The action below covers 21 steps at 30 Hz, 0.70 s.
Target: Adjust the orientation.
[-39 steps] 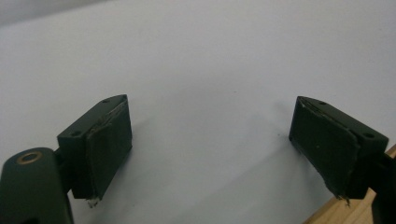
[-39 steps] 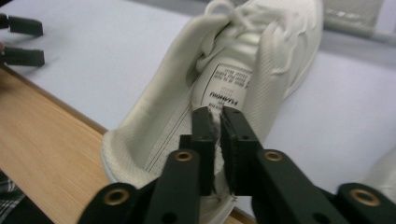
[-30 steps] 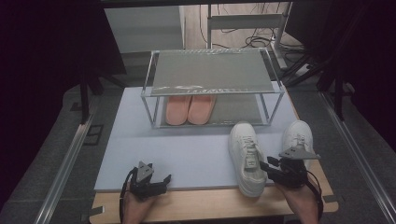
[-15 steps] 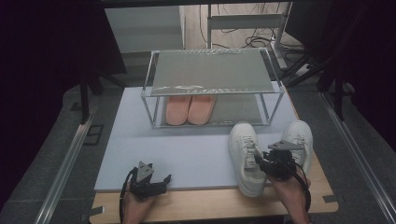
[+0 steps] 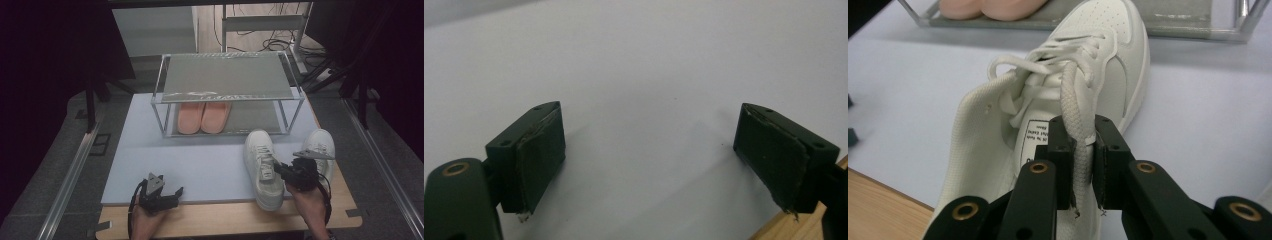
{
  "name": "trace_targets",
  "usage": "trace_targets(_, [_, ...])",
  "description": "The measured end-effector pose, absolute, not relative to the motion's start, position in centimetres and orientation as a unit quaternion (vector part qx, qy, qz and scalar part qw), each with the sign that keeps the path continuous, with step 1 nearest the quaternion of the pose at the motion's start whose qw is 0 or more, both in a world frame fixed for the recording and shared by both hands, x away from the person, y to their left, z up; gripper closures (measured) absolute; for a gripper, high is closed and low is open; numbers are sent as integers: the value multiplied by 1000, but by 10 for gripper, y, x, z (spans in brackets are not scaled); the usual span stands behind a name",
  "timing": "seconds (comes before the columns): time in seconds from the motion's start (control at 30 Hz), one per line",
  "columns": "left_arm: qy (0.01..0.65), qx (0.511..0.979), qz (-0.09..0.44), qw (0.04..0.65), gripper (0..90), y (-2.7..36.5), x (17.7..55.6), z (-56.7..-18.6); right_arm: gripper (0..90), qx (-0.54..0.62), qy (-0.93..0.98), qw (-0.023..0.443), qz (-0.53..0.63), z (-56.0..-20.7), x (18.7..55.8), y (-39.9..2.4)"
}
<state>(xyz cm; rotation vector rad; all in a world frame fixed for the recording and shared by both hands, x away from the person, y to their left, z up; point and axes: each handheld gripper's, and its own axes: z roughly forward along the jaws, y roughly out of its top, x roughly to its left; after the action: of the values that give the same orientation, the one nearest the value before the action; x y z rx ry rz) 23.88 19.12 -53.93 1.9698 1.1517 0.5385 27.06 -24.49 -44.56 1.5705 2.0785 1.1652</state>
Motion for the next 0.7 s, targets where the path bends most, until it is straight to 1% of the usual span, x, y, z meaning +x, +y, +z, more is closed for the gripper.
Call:
trace_targets(0.07, [453,774,212,388,130,191,239,-539,818,548,714,130,416,-445,271,-247])
trace_targets(0.2, [453,774,212,388,130,191,239,-539,822,558,698,84,442,-445,274,-252])
trace_targets(0.33, [453,774,212,388,130,191,239,-539,823,558,686,51,464,-446,275,-254])
trace_targets(0.63, [453,774,212,389,130,191,239,-539,823,545,662,7,514,-437,279,-255])
trace_targets(0.7, [453,774,212,388,130,191,239,-539,823,541,660,4,522,-434,279,-255])
